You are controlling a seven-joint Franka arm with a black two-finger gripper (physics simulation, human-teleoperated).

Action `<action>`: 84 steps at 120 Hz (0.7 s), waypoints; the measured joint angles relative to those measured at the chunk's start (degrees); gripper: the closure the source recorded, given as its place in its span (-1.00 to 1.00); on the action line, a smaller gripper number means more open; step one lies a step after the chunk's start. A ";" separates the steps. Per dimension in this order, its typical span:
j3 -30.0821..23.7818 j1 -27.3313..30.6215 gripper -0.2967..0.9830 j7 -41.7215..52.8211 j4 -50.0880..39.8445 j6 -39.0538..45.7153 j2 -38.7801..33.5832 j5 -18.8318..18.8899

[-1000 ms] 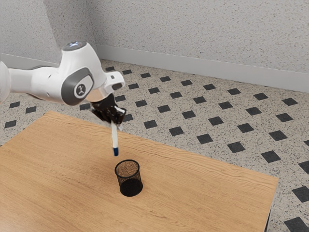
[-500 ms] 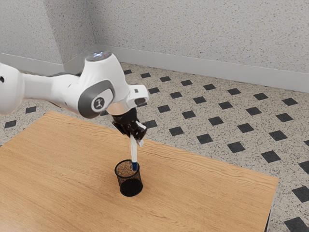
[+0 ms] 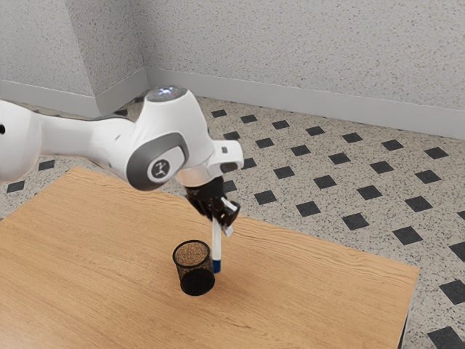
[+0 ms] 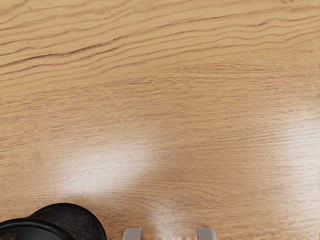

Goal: Put the marker into the pen holder.

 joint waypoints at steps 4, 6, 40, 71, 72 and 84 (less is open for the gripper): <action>0.20 -0.39 0.59 -0.01 0.00 -0.01 -0.01 0.01; 0.26 -0.54 0.59 -0.01 -0.01 -0.02 -0.01 0.03; 2.26 -0.71 0.59 0.19 -0.01 -0.41 -0.36 0.21; 2.48 7.47 0.28 1.08 0.05 -0.91 -0.36 -0.32; 2.49 7.76 0.25 1.15 0.06 -0.93 -0.36 -0.36; 2.54 11.36 -0.05 1.99 0.08 -1.12 -0.35 -0.68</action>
